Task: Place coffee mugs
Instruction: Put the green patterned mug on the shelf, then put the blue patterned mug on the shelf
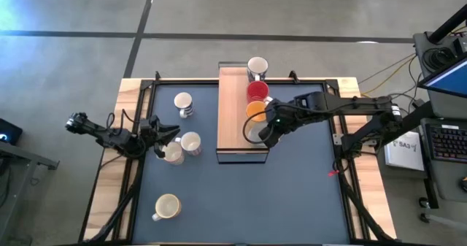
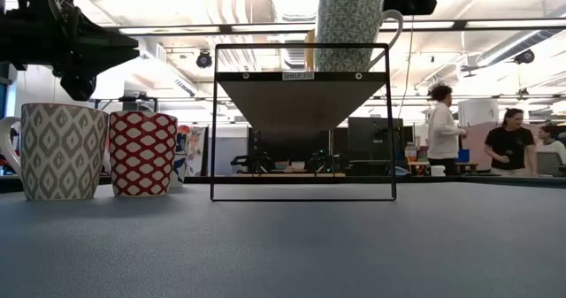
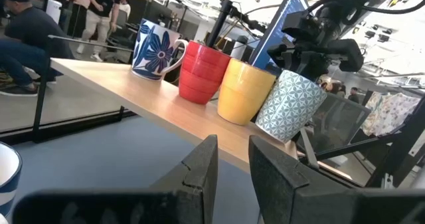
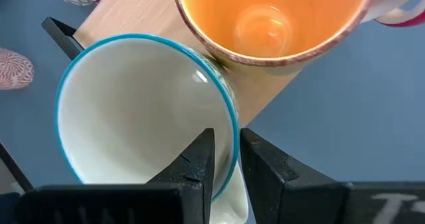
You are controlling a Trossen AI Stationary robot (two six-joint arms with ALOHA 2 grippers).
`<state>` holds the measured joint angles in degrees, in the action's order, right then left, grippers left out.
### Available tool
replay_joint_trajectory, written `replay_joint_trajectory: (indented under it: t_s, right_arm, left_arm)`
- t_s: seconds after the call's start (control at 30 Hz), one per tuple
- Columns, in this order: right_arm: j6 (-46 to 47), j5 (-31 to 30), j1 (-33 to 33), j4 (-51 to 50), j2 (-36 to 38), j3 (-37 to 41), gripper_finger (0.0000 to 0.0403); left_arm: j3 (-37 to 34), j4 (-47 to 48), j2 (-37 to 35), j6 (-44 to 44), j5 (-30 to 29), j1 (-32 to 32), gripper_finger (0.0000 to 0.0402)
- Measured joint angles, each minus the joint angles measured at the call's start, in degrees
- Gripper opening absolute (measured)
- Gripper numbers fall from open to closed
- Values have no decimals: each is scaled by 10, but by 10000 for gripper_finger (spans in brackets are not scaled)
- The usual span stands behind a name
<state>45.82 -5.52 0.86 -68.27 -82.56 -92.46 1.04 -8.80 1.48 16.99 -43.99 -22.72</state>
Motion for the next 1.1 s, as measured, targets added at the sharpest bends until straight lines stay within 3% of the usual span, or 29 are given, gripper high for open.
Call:
replay_joint_trajectory:
  t_s: [0.67,1.1]
  right_arm:
    - [-37,14,0,-14,8,-50,61]
    - [-186,10,43,52,59,-14,61]
  left_arm:
    - [0,0,0,0,0,0,68]
    - [0,0,0,0,0,0,68]
